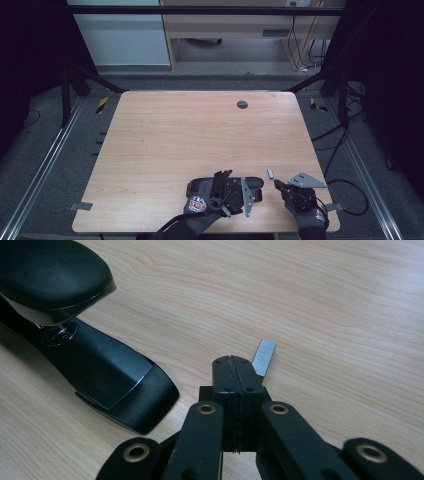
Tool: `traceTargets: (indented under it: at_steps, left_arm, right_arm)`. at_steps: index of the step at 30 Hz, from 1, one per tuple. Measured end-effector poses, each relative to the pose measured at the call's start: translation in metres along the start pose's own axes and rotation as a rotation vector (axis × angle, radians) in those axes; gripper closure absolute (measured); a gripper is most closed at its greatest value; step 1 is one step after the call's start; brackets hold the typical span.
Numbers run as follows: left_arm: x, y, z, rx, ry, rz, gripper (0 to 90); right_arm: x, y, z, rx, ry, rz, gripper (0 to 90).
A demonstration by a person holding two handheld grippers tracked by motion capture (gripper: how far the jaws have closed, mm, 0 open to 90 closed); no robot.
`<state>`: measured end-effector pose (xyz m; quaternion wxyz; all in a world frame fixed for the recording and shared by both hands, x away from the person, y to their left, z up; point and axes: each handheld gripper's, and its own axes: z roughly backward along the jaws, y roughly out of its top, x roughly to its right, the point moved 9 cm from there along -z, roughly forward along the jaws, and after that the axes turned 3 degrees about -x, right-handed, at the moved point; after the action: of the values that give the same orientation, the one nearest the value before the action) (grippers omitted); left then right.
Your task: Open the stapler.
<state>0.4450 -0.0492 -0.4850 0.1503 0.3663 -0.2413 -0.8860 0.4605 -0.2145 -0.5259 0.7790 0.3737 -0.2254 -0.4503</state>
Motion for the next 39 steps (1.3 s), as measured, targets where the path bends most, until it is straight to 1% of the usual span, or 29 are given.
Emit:
traceTargets:
  at_steps: [3, 5, 8, 11, 13, 14, 16, 17, 18, 20, 21, 22, 24, 26, 28, 29, 31, 32, 33, 34, 35, 37, 38, 39]
  left_arm:
    - [0.002, 0.001, -0.003, -0.006, 0.002, -0.008, 23.6]
    - [0.002, 0.001, -0.005, -0.015, 0.007, -0.022, 23.6]
    - [0.003, 0.001, -0.007, -0.012, 0.010, -0.020, 23.8]
    - [0.004, 0.002, -0.011, -0.019, 0.022, -0.037, 24.2]
    - [0.005, 0.003, -0.012, -0.018, 0.023, -0.032, 24.5]
    - [0.005, 0.002, -0.014, -0.023, 0.029, -0.044, 24.6]
    - [0.005, 0.002, -0.014, -0.027, 0.032, -0.047, 24.8]
    - [0.006, 0.002, -0.016, -0.029, 0.039, -0.052, 25.4]
    - [0.006, 0.002, -0.016, -0.029, 0.039, -0.052, 25.7]
    - [0.006, 0.002, -0.018, -0.034, 0.045, -0.059, 26.0]
    - [0.006, 0.002, -0.020, -0.041, 0.051, -0.067, 26.4]
    - [0.006, 0.002, -0.020, -0.043, 0.054, -0.072, 27.0]
    - [0.006, 0.002, -0.022, -0.036, 0.060, -0.067, 27.5]
    - [0.006, 0.002, -0.023, -0.040, 0.064, -0.071, 28.8]
    - [0.006, 0.001, -0.024, -0.048, 0.075, -0.093, 31.0]
    - [0.006, 0.001, -0.024, -0.052, 0.078, -0.098, 31.9]
    - [0.006, 0.001, -0.024, -0.053, 0.075, -0.096, 33.2]
    - [0.006, 0.001, -0.025, -0.044, 0.073, -0.083, 35.6]
    - [0.006, 0.001, -0.026, -0.043, 0.073, -0.084, 36.9]
    - [0.006, 0.001, -0.026, -0.043, 0.075, -0.084, 38.1]
    - [0.006, 0.001, -0.026, -0.043, 0.075, -0.084, 38.7]
    - [0.007, 0.001, -0.026, -0.046, 0.074, -0.091, 40.8]
    - [0.007, 0.001, -0.025, -0.051, 0.080, -0.106, 41.7]
    - [0.007, 0.001, -0.025, -0.051, 0.080, -0.106, 42.9]
  right_arm:
    - [-0.001, 0.000, 0.000, -0.003, 0.011, 0.005, 90.0]
    - [-0.003, -0.001, 0.000, -0.009, 0.017, 0.002, 90.0]
    - [-0.004, -0.001, -0.001, -0.010, 0.020, 0.008, 90.0]
    - [-0.007, -0.001, -0.002, -0.016, 0.029, 0.007, 90.0]
    - [-0.007, -0.001, -0.002, -0.015, 0.030, 0.011, 90.0]
    - [-0.008, -0.001, -0.003, -0.019, 0.034, 0.015, 90.0]
    - [-0.009, -0.001, -0.003, -0.019, 0.034, 0.015, 90.0]
    - [-0.011, -0.001, -0.003, -0.023, 0.040, 0.002, 90.0]
    - [-0.011, -0.001, -0.003, -0.023, 0.040, 0.002, 90.0]
    - [-0.011, -0.001, -0.004, -0.020, 0.038, 0.017, 90.0]
    - [-0.013, -0.001, -0.004, -0.025, 0.043, 0.007, 90.0]
    - [-0.013, -0.001, -0.005, -0.023, 0.046, 0.011, 90.0]
    - [-0.014, -0.001, -0.005, -0.022, 0.049, 0.009, 90.0]
    - [-0.016, -0.001, -0.006, -0.026, 0.059, -0.001, 90.0]
    - [-0.016, -0.002, -0.008, -0.031, 0.059, 0.006, 90.0]
    - [-0.018, -0.002, -0.008, -0.032, 0.066, -0.001, 90.0]
    - [-0.018, -0.002, -0.009, -0.032, 0.068, 0.001, 90.0]
    - [-0.020, -0.002, -0.011, -0.036, 0.078, -0.005, 90.0]
    - [-0.021, -0.002, -0.011, -0.039, 0.082, -0.003, 90.0]
    - [-0.021, -0.002, -0.012, -0.039, 0.079, 0.010, 90.0]
    - [-0.021, -0.002, -0.012, -0.039, 0.079, 0.010, 90.0]
    - [-0.022, -0.002, -0.012, -0.037, 0.080, 0.010, 90.0]
    - [-0.023, -0.002, -0.012, -0.040, 0.085, 0.003, 90.0]
    - [-0.023, -0.002, -0.012, -0.040, 0.085, 0.003, 90.0]
